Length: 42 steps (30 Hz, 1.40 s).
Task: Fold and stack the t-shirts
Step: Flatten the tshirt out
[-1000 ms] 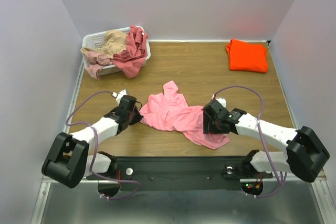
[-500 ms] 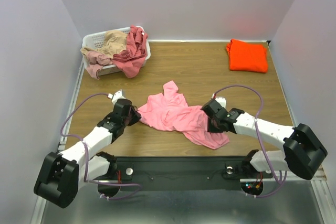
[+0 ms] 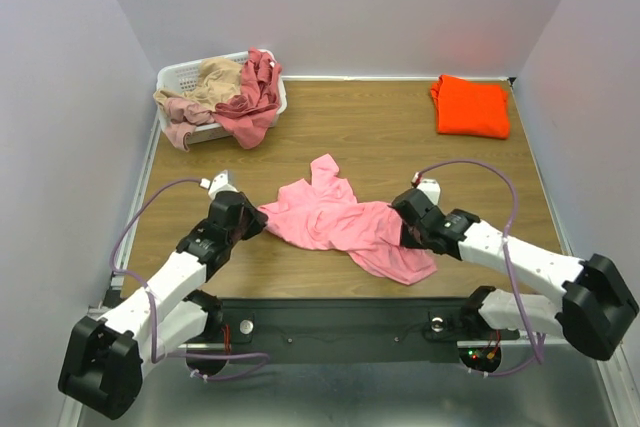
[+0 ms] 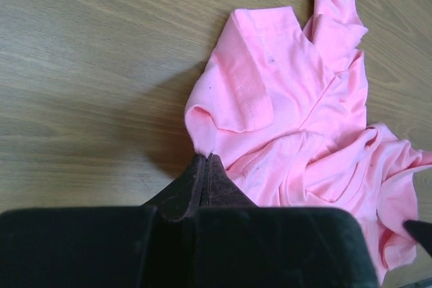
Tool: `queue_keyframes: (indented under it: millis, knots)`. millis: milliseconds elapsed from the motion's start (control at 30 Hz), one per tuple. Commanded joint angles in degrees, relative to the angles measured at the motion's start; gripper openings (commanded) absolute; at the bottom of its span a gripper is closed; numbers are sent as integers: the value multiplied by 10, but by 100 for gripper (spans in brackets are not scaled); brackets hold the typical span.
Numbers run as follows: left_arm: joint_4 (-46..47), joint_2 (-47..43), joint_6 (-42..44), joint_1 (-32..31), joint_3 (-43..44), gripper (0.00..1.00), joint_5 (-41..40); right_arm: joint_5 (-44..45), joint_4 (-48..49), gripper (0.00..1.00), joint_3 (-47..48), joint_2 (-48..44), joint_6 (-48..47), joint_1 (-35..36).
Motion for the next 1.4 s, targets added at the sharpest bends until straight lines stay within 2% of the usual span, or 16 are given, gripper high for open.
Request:
queue_keyframes:
  millis: [0, 100, 133, 333, 500, 633, 733, 867, 1033, 1233, 1333, 1367]
  knots:
    - [-25, -34, 22, 1, 54, 0, 1, 77, -4, 0, 79, -66, -27, 5]
    - [-79, -55, 39, 1, 152, 0, -26, 149, -30, 0, 161, -100, -53, 5]
    - [-92, -62, 39, 1, 152, 0, -35, 149, -36, 0, 179, -105, -53, 5]
    - [-165, -111, 46, 1, 339, 0, -95, 248, -52, 0, 321, -140, -94, 5]
    - [-231, -135, 54, 1, 455, 0, -148, 291, -56, 0, 401, -168, -126, 5]
    - [-254, -166, 63, 1, 528, 0, -162, 278, -55, 0, 464, -192, -157, 5]
    - [-249, -189, 70, 1, 571, 0, -143, 246, -56, 0, 512, -208, -169, 5]
    - [-235, -192, 82, 1, 636, 0, -79, 141, -56, 0, 579, -212, -184, 5]
    - [-206, -174, 80, 2, 700, 0, 68, 43, -57, 0, 670, -206, -198, 5]
    - [-205, -162, 74, 7, 739, 0, 85, 47, -59, 0, 704, -206, -206, 5]
    - [-203, -155, 74, 14, 731, 0, 75, 79, -58, 0, 696, -200, -210, 5]
    - [-200, -151, 72, 14, 712, 0, 72, 115, -58, 0, 690, -187, -213, 5]
